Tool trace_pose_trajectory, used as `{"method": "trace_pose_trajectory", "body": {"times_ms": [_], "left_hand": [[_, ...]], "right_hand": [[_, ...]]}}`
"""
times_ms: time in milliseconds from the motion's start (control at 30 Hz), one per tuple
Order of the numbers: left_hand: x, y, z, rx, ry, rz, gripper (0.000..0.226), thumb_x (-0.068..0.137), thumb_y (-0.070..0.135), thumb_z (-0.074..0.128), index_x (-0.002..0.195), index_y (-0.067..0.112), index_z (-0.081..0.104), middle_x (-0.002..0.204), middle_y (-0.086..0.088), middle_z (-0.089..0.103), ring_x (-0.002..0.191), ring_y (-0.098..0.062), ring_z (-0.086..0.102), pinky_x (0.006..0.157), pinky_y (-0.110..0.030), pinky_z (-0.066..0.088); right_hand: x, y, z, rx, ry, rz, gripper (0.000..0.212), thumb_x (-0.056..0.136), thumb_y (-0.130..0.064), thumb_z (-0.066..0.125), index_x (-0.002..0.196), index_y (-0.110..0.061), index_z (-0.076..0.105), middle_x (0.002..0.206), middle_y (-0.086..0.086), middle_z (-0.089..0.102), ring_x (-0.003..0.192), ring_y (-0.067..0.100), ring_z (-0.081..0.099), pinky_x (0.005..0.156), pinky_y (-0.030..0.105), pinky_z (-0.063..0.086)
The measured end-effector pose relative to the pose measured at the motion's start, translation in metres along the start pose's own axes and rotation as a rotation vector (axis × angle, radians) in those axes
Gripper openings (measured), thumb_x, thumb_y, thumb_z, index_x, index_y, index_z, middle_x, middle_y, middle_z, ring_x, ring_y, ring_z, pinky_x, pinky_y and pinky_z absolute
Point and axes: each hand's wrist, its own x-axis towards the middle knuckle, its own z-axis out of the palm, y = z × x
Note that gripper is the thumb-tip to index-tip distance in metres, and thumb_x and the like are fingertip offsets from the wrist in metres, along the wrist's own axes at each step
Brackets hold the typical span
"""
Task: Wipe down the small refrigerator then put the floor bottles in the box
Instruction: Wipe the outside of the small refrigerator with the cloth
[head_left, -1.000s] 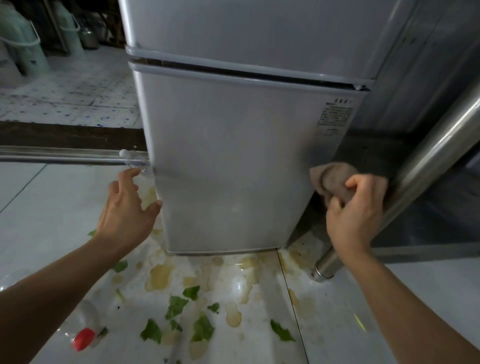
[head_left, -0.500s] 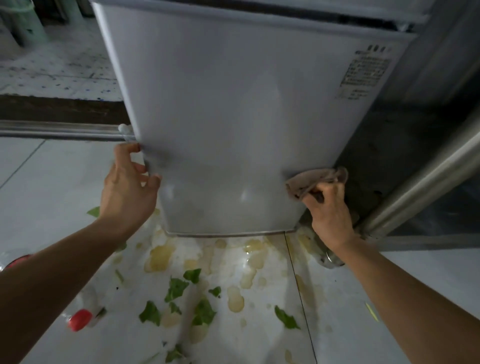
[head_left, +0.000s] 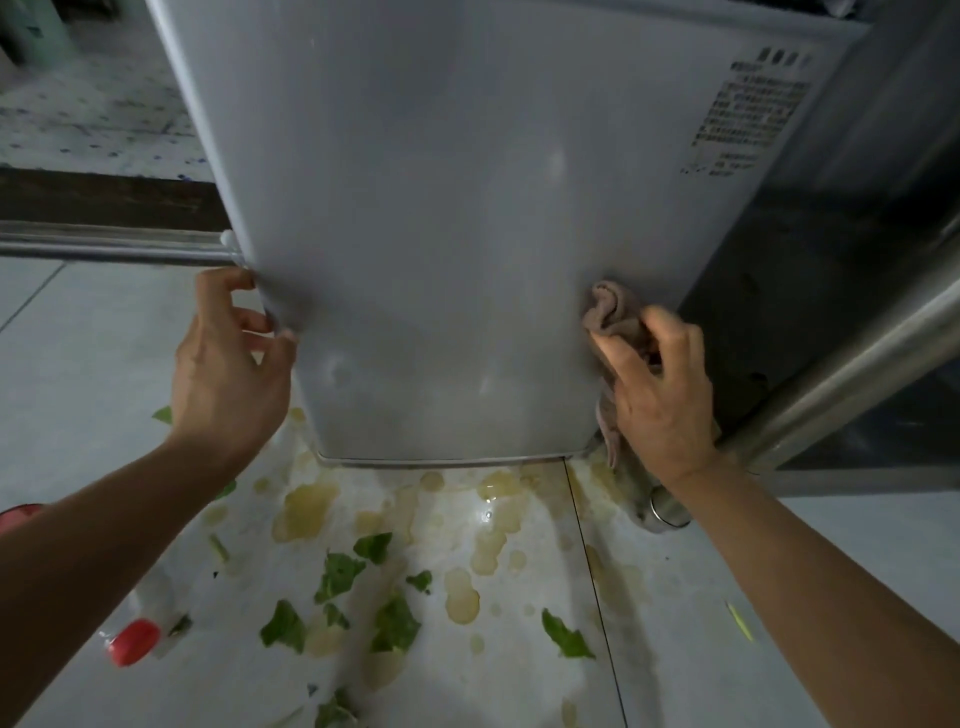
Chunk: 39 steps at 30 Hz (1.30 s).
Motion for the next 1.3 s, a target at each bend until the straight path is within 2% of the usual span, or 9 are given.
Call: {"method": "trace_pose_trajectory", "body": {"times_ms": [233, 467, 600, 733, 900, 967, 1133, 1233, 1300], "left_hand": [[0.002, -0.002, -0.001, -0.014, -0.010, 0.007, 0.037, 0.090, 0.018, 0.055, 0.121, 0.023, 0.035, 0.099, -0.004, 0.058, 0.086, -0.022, 0.056, 0.079, -0.041, 0.047], [0.009, -0.013, -0.003, 0.011, -0.049, 0.013, 0.029, 0.090, 0.024, 0.058, 0.113, 0.024, 0.040, 0.098, 0.002, 0.059, 0.087, -0.019, 0.058, 0.075, -0.037, 0.046], [0.006, -0.027, 0.001, 0.038, -0.100, 0.018, 0.027, 0.091, 0.026, 0.056, 0.114, 0.024, 0.042, 0.100, 0.003, 0.059, 0.086, -0.017, 0.057, 0.071, -0.035, 0.046], [0.003, -0.034, 0.007, 0.040, -0.117, 0.015, 0.020, 0.091, 0.022, 0.056, 0.107, 0.023, 0.043, 0.095, 0.003, 0.059, 0.083, -0.016, 0.057, 0.069, -0.032, 0.041], [0.006, -0.036, 0.008, 0.035, -0.133, -0.001, 0.020, 0.091, 0.023, 0.057, 0.099, 0.029, 0.039, 0.091, 0.005, 0.058, 0.081, -0.019, 0.057, 0.071, -0.032, 0.042], [0.008, -0.037, 0.006, 0.031, -0.152, 0.004, 0.019, 0.090, 0.023, 0.057, 0.098, 0.029, 0.041, 0.085, 0.008, 0.057, 0.079, -0.017, 0.057, 0.071, -0.030, 0.043], [0.010, -0.043, 0.001, -0.002, -0.188, 0.012, 0.025, 0.087, 0.014, 0.058, 0.098, 0.031, 0.044, 0.085, 0.011, 0.059, 0.076, -0.012, 0.058, 0.063, -0.022, 0.040], [0.011, -0.047, -0.004, -0.032, -0.237, 0.012, 0.037, 0.084, 0.004, 0.058, 0.100, 0.034, 0.044, 0.086, 0.013, 0.058, 0.078, -0.011, 0.061, 0.062, -0.013, 0.039], [0.011, -0.050, -0.006, -0.048, -0.276, 0.017, 0.044, 0.082, -0.002, 0.058, 0.102, 0.035, 0.044, 0.090, 0.012, 0.060, 0.083, -0.012, 0.063, 0.066, -0.014, 0.041]], "right_hand": [[-0.065, -0.015, 0.012, 0.001, -0.644, -0.295, 0.046, 0.048, -0.004, 0.088, 0.089, -0.014, 0.070, 0.113, 0.015, 0.054, 0.083, 0.032, 0.063, 0.054, 0.037, 0.057], [0.012, -0.035, 0.004, 0.086, -0.020, -0.158, 0.038, 0.081, 0.006, 0.062, 0.112, -0.015, 0.052, 0.117, 0.011, 0.040, 0.084, 0.029, 0.047, 0.064, 0.037, 0.053], [0.019, -0.059, 0.019, 0.092, 0.161, 0.008, 0.031, 0.086, 0.002, 0.064, 0.111, -0.016, 0.056, 0.123, 0.007, 0.042, 0.088, 0.030, 0.048, 0.072, 0.034, 0.049], [-0.006, -0.072, 0.038, 0.095, 0.037, -0.205, 0.031, 0.091, 0.005, 0.046, 0.111, -0.015, 0.060, 0.126, 0.003, 0.041, 0.080, 0.027, 0.038, 0.071, 0.036, 0.038], [-0.016, -0.080, 0.036, 0.054, -0.407, -0.527, 0.042, 0.064, -0.002, 0.073, 0.103, -0.018, 0.069, 0.126, 0.001, 0.035, 0.081, 0.024, 0.034, 0.061, 0.035, 0.046], [-0.001, -0.082, 0.028, 0.092, -0.338, -0.470, 0.048, 0.063, 0.005, 0.073, 0.105, -0.016, 0.067, 0.127, 0.002, 0.036, 0.081, 0.024, 0.036, 0.062, 0.035, 0.048], [0.068, -0.104, 0.028, 0.202, 0.190, -0.188, 0.035, 0.084, 0.003, 0.068, 0.111, -0.017, 0.061, 0.127, -0.004, 0.045, 0.077, 0.023, 0.039, 0.070, 0.035, 0.040], [0.054, -0.121, 0.039, 0.183, 0.134, -0.275, 0.027, 0.087, 0.005, 0.059, 0.102, -0.015, 0.071, 0.126, -0.005, 0.052, 0.077, 0.023, 0.036, 0.065, 0.035, 0.040], [0.029, -0.133, 0.045, 0.151, -0.088, -0.464, 0.034, 0.085, 0.003, 0.049, 0.100, -0.016, 0.073, 0.125, -0.006, 0.060, 0.080, 0.023, 0.036, 0.060, 0.032, 0.045]]}}
